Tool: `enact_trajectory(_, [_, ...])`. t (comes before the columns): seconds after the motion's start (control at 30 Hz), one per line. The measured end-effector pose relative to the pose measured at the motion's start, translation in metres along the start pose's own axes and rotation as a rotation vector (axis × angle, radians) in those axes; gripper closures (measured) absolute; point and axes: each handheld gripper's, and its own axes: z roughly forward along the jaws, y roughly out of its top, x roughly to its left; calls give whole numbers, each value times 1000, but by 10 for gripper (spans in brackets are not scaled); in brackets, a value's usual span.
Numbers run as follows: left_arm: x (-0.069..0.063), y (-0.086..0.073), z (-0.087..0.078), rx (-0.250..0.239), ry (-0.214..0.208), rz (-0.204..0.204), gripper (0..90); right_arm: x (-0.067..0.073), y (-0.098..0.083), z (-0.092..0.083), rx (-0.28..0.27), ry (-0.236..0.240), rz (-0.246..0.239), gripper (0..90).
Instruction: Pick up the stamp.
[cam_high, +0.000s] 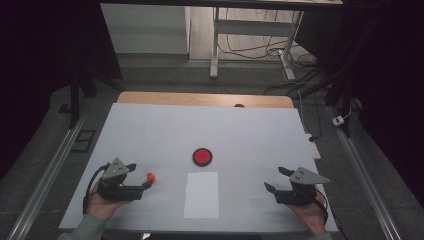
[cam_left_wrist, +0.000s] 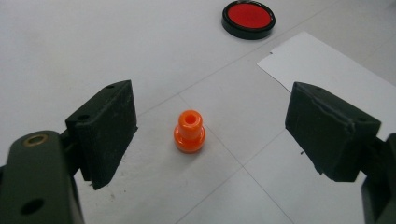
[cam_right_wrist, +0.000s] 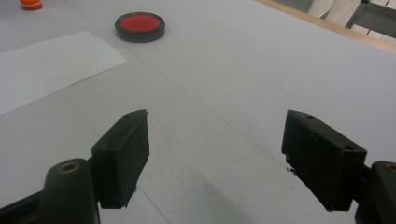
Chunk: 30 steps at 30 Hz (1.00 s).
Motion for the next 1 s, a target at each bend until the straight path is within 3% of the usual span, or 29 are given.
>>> enact_trajectory(0.4, [6,11,9,66,9,-18,203,0,-3,2,9,13,7,234])
enact_trajectory(0.63, [10,26,23,144,35,12,216,1,-1,5,8,18,5,236])
enact_trajectory(0.77, [8,27,35,188,49,39,216,2,-1,6,6,23,7,237])
enact_trajectory(1.0, [10,19,38,195,63,64,228,1,-3,6,19,10,9,242])
